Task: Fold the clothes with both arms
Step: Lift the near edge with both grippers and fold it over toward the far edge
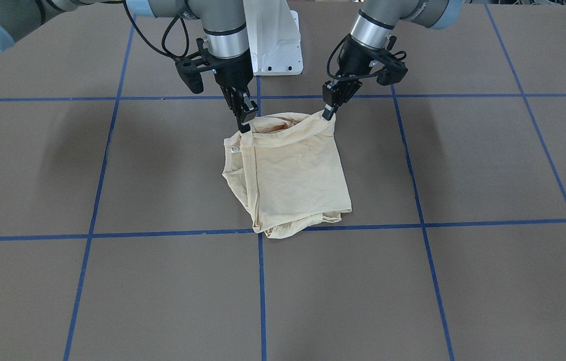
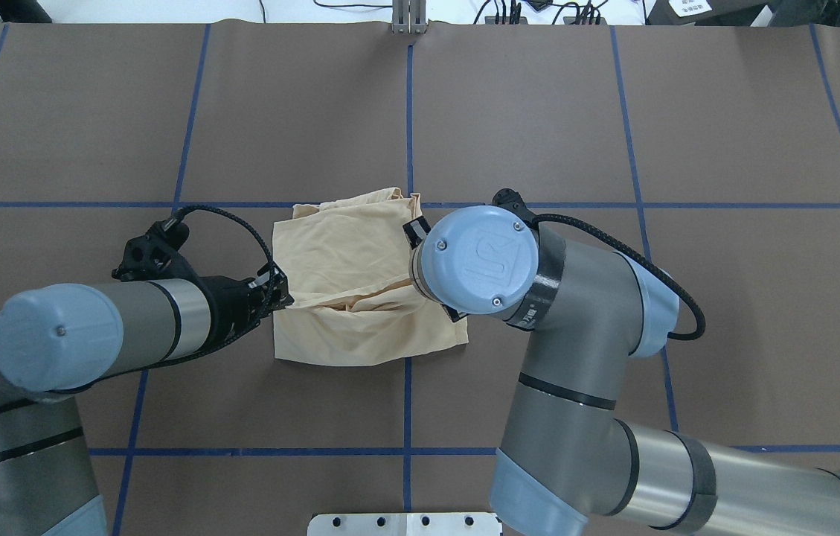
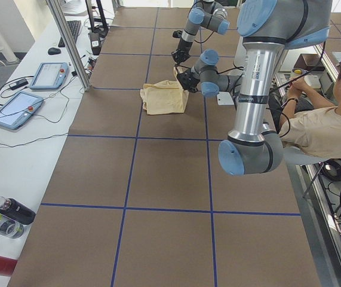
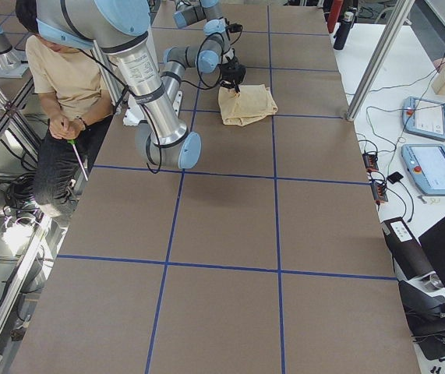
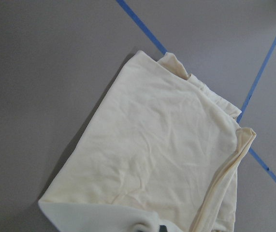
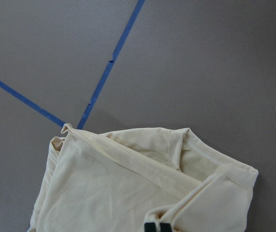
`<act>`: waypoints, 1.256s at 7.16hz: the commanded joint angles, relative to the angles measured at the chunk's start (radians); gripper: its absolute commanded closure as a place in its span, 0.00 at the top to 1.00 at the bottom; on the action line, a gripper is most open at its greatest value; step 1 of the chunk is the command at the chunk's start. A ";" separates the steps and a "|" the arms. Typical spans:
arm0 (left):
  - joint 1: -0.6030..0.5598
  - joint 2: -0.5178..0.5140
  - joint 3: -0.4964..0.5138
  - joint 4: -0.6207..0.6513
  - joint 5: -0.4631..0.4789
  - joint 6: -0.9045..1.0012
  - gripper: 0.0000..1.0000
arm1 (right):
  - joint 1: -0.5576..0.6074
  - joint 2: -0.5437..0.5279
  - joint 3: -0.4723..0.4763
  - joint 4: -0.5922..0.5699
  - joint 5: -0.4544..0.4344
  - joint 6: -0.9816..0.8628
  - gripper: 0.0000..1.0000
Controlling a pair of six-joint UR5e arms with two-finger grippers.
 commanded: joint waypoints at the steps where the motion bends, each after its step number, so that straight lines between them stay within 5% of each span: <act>1: -0.090 -0.054 0.097 -0.002 -0.039 0.072 0.00 | 0.047 0.087 -0.138 0.004 0.039 -0.043 0.00; 3: -0.138 -0.088 0.206 -0.054 -0.039 0.118 0.00 | 0.102 0.109 -0.278 0.148 0.084 -0.068 0.00; 9: -0.201 -0.166 0.466 -0.248 -0.038 0.117 0.00 | 0.183 0.225 -0.542 0.271 0.144 -0.155 0.00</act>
